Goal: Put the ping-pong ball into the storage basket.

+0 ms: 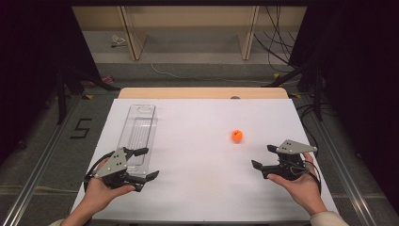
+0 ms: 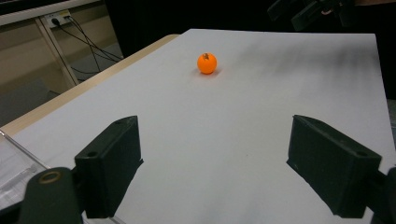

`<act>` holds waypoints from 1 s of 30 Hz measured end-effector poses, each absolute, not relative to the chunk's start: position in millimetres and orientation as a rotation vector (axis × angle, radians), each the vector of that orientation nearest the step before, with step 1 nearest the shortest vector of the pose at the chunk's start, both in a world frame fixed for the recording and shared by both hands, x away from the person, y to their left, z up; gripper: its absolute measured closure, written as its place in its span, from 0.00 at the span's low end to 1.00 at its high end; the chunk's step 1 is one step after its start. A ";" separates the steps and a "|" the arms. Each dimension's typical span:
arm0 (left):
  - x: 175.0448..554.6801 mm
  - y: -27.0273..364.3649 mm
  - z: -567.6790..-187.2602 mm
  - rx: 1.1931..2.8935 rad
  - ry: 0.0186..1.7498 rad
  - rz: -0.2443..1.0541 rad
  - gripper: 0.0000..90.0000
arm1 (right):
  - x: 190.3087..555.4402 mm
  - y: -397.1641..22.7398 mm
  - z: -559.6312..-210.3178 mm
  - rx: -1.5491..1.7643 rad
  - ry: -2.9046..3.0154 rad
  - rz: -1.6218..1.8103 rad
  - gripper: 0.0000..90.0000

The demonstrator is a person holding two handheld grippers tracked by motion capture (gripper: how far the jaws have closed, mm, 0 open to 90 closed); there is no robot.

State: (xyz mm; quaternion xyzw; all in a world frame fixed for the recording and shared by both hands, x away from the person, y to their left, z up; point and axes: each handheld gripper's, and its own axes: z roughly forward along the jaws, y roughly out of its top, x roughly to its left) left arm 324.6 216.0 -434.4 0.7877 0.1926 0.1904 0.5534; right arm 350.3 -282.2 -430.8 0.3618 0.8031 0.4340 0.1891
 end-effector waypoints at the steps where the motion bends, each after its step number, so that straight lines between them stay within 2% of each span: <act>1: 324.5 216.0 -434.4 1.862 0.455 0.450 0.19 | 350.4 -282.1 -430.9 1.017 2.258 1.220 0.18; 30: 323.8 215.3 -434.0 1.868 0.444 0.449 0.19 | 368.8 -274.1 -434.7 0.993 2.236 1.189 0.18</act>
